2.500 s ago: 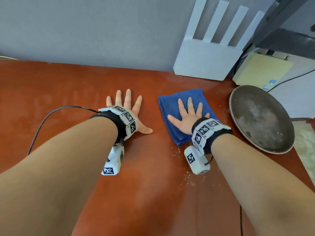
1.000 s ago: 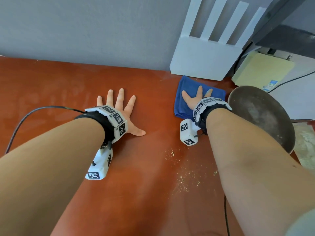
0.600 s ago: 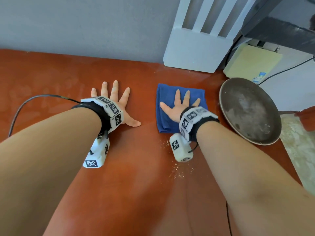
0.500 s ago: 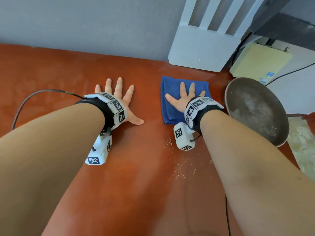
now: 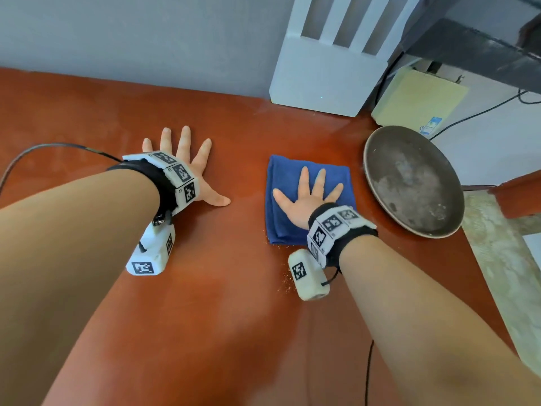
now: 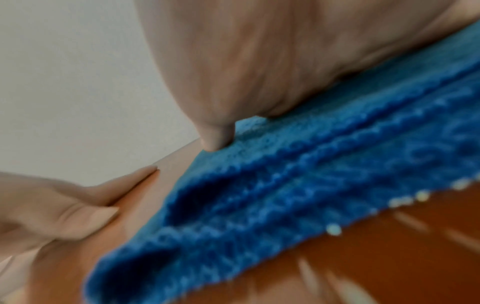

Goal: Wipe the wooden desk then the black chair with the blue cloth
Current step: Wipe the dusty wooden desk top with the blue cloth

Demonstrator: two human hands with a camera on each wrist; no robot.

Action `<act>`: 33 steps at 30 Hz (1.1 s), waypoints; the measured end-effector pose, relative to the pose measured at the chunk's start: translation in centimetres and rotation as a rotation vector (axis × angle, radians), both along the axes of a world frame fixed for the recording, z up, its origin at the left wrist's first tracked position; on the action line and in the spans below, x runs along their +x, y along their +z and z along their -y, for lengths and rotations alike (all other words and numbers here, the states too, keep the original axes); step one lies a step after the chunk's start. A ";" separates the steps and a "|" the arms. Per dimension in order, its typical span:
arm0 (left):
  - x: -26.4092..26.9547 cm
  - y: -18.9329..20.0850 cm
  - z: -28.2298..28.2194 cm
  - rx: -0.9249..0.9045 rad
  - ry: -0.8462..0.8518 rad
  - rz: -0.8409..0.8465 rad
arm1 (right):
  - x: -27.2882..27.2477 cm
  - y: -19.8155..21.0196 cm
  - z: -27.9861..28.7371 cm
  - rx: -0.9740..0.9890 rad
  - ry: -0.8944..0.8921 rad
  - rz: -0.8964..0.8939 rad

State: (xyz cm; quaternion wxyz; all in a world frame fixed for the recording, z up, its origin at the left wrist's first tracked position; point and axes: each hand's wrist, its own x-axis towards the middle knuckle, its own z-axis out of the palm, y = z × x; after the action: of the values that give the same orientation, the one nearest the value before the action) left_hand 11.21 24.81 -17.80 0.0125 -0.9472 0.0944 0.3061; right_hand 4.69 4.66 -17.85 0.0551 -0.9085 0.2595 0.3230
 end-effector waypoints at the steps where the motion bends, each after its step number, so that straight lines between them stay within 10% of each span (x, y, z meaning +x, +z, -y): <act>1: 0.0 0.0 -0.1 -0.001 0.004 -0.001 | 0.9 0.0 0.0 0.002 0.030 0.008; 19: -0.1 0.2 -0.1 -0.021 -0.005 -0.006 | -2.8 0.7 0.6 -0.001 -0.090 0.011; 33: -0.4 0.4 -0.1 -0.003 -0.004 0.003 | -7.5 1.0 1.3 0.084 0.405 -0.040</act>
State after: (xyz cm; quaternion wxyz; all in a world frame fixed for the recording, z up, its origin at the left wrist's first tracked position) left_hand 10.84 24.86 -17.40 0.0120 -0.9476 0.0968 0.3043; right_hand -2.76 3.32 -16.88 0.0218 -0.9324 0.0590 0.3559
